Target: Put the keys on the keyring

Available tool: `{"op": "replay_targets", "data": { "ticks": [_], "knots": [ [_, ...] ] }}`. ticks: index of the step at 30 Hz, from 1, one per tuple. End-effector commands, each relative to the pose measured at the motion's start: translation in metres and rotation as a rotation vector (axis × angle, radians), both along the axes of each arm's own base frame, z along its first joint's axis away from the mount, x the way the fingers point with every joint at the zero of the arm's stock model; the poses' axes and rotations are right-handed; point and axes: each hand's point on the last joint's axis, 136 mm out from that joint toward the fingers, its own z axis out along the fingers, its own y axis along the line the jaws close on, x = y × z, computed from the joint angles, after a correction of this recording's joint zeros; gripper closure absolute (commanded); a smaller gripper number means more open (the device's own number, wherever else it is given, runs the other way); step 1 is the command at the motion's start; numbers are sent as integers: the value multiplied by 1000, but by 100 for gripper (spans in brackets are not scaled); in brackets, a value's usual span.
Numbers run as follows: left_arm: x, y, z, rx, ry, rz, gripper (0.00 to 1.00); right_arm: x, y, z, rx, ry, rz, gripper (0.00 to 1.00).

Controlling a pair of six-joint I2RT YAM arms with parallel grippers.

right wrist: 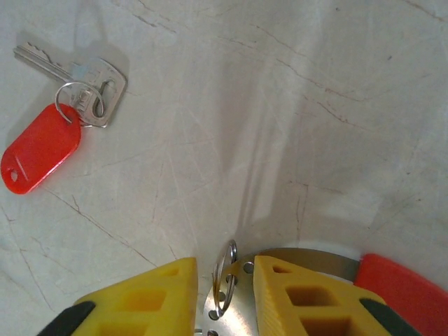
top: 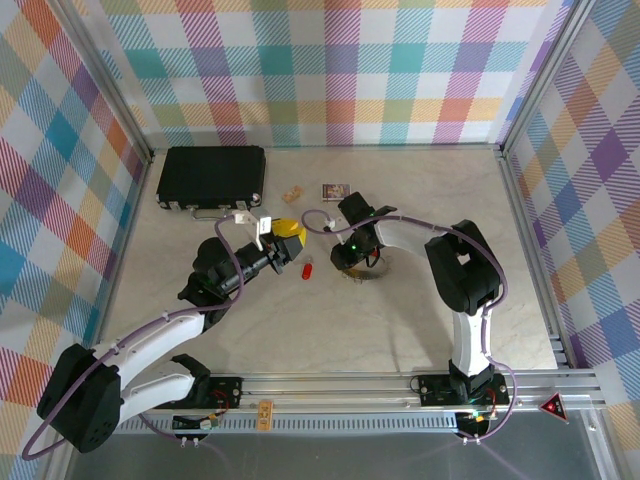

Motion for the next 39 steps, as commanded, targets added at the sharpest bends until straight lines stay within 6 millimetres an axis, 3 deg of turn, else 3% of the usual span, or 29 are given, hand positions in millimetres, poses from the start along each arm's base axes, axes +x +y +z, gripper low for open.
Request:
{"op": "replay_targets", "data": {
  "ticks": [1,15,26,39],
  "knots": [
    [0,6,4,-4,-27,17,63,3,11,26,59,-11,-19,69],
    [1,8,5,3,-33,32,62,13,7,53,66,-36,-99,60],
    [2,12,6,5,-40,57,61,-4,4,36,-93,17,-31,61],
    [0,15,7,6,-44,65,61,-7,7,15,-162,61,-6,62]
  ]
}}
